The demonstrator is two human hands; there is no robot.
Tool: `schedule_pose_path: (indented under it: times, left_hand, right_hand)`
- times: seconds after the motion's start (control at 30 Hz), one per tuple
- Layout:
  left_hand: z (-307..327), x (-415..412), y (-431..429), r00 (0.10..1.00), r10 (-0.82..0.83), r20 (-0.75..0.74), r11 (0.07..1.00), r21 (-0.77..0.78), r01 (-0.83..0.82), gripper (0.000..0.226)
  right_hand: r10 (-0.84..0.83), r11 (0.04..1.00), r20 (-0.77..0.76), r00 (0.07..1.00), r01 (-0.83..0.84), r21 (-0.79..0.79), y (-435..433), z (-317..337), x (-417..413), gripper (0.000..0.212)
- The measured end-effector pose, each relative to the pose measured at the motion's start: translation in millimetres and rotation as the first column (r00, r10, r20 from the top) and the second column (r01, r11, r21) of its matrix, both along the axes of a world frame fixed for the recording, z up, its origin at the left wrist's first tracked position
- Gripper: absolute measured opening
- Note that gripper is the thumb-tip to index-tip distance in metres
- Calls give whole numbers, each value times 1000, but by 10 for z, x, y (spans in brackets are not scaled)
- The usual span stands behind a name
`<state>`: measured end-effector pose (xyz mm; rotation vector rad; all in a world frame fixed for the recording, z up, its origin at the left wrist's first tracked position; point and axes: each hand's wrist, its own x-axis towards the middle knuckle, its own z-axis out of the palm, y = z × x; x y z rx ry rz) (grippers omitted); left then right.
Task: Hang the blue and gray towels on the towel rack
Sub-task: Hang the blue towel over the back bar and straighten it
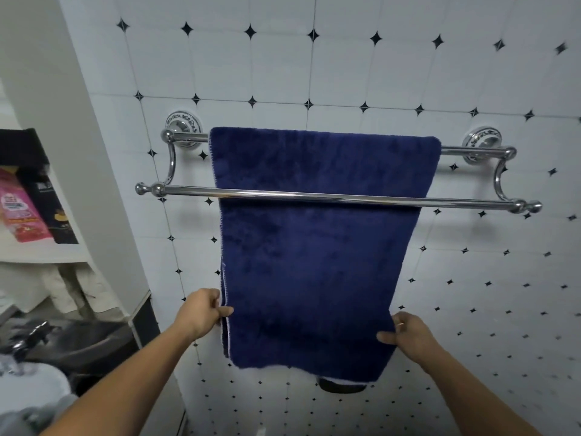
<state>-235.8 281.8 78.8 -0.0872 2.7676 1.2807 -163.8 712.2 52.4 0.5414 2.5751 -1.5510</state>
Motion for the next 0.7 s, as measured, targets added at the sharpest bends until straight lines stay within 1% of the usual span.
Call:
schedule_pose_path:
  times: [0.03, 0.07, 0.1, 0.13, 0.17, 0.2, 0.23, 0.27, 0.33, 0.37, 0.4, 0.43, 0.47, 0.5, 0.53, 0.57, 0.6, 0.63, 0.67, 0.7]
  left_hand:
    - [14, 4, 23, 1000, 4, 3, 1000, -18, -4, 28]
    - [30, 13, 40, 1000, 2, 3, 999, -38, -2, 26]
    - [54, 28, 45, 1000, -6, 9, 999, -44, 6, 20]
    - [102, 52, 28, 1000, -12, 26, 1000, -21, 13, 14]
    - [175, 70, -7, 999, -7, 37, 999, 49, 5, 20]
    - [297, 95, -42, 1000, 7, 28, 992, 123, -11, 33]
    - [439, 97, -72, 999, 35, -21, 976, 215, -29, 42]
    - [634, 103, -73, 993, 78, -90, 957, 285, -49, 45]
    - [1101, 124, -14, 962, 150, -227, 916, 398, -50, 43]
    - [1311, 133, 23, 938, 184, -294, 907, 419, -46, 35]
    - [1518, 172, 56, 906, 216, -364, 920, 387, -64, 21]
    - [1693, 223, 86, 867, 235, -438, 937, 340, -82, 11]
    - [1850, 310, 124, 818, 255, -515, 951, 286, -117, 22]
    - [1977, 384, 151, 758, 273, -592, 956, 253, -147, 31]
    - [2101, 446, 179, 671, 296, -679, 955, 220, -198, 36]
    - [2214, 459, 205, 575, 294, -764, 950, 168, -262, 38]
    - [2335, 440, 237, 515, 272, -813, 940, 110, -323, 38]
    - [2445, 371, 263, 507, 232, -830, 928, 33, -371, 34]
    - [2537, 275, 290, 557, 203, -805, 918, -40, -394, 30]
    - [2605, 169, 318, 648, 193, -737, 919, -96, -383, 30]
  right_hand:
    - [12, 1000, 7, 1000, -12, -16, -22, 24, -3, 32]
    - [47, 997, 7, 999, -47, -60, -44, 46, -16, 41]
    - [78, 991, -10, 997, -79, -105, -68, 95, -25, 50]
    - [91, 985, -42, 995, -96, -144, -80, 177, -33, 56]
    - [79, 981, -88, 993, -93, -168, -76, 304, -44, 55]
    - [44, 984, -151, 988, -69, -164, -55, 467, -68, 52]
    - [-5, 992, -233, 972, -25, -123, -29, 662, -97, 47]
    - [-56, 996, -330, 942, 30, -82, -5, 887, -130, 42]
    - [-183, 981, -503, 845, 193, -33, -18, 1409, -146, 29]
    - [-231, 954, -581, 781, 300, 24, -37, 1646, -138, 26]
    - [-252, 903, -651, 716, 416, 108, -54, 1851, -117, 34]
    - [-240, 831, -708, 665, 518, 205, -68, 2012, -83, 44]
    - [-206, 763, -759, 618, 587, 271, -69, 2131, -59, 47]
    - [-184, 726, -787, 589, 621, 296, -74, 2241, -42, 47]
    - [-180, 720, -801, 571, 631, 288, -69, 2353, -44, 44]
    - [-190, 725, -794, 577, 628, 282, -57, 2477, -66, 40]
    - [-197, 734, -766, 612, 611, 299, -36, 2603, -116, 38]
    - [-197, 761, -707, 679, 560, 326, -13, 2728, -174, 38]
    - [-194, 828, -630, 752, 470, 306, 2, 2832, -240, 37]
    - [-178, 909, -558, 810, 352, 221, 4, 2899, -303, 34]
